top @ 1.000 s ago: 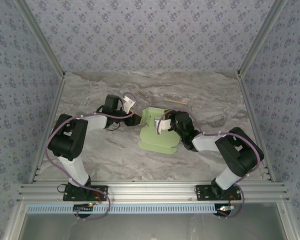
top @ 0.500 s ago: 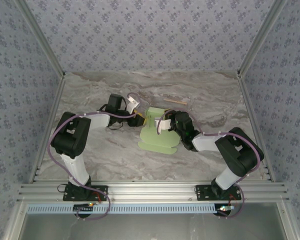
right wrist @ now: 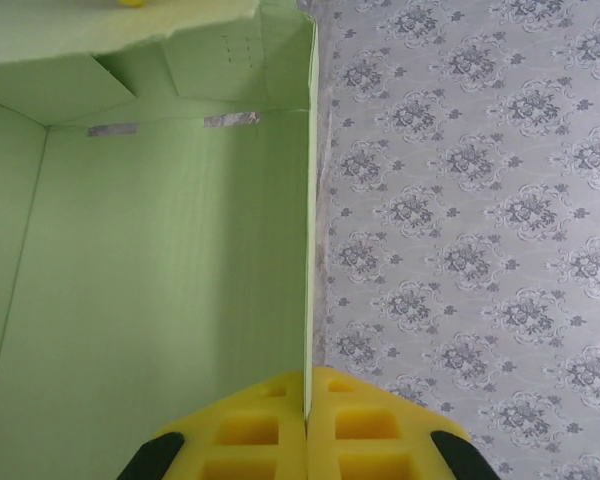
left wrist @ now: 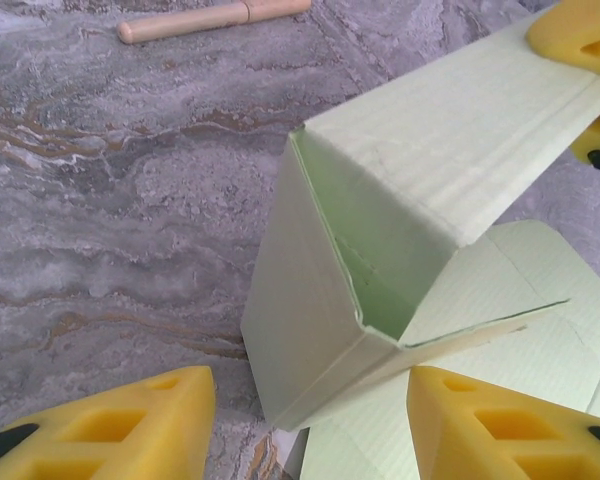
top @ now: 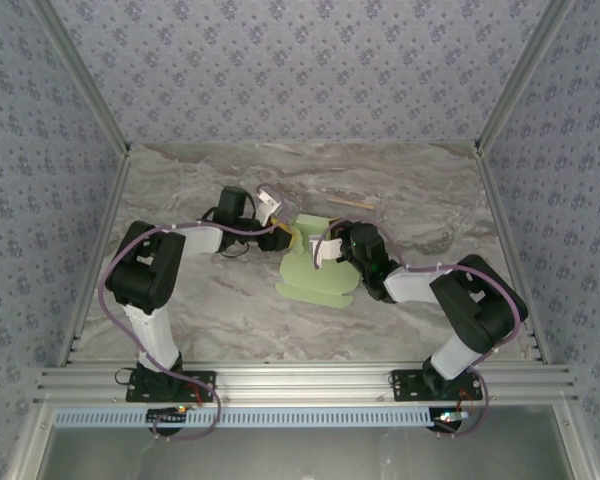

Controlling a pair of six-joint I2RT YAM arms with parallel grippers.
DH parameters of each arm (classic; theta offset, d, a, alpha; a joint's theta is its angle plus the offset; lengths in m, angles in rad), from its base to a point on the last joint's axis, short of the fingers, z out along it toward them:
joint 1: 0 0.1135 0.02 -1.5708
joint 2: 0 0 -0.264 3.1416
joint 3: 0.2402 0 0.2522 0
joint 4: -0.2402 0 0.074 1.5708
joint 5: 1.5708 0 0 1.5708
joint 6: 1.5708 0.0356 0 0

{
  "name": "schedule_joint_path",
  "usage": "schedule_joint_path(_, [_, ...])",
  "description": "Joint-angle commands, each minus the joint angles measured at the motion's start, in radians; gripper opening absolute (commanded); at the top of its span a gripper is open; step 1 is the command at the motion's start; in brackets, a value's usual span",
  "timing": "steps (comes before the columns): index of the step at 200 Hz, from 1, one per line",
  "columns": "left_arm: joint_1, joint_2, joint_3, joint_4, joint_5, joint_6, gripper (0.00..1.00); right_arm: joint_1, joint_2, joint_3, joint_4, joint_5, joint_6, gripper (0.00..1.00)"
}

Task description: Fold the paper box

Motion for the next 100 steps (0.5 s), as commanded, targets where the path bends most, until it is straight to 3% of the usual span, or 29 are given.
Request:
schedule_joint_path(1, [-0.008,0.020,0.014,0.064,-0.004,-0.025,0.53,0.014,0.011,-0.010,0.005,-0.002,-0.018,0.00])
schedule_joint_path(100, [-0.042,0.053,0.015,0.173,-0.079,-0.080,0.52,0.017,0.013,-0.014,-0.017,0.003,-0.019,0.00])
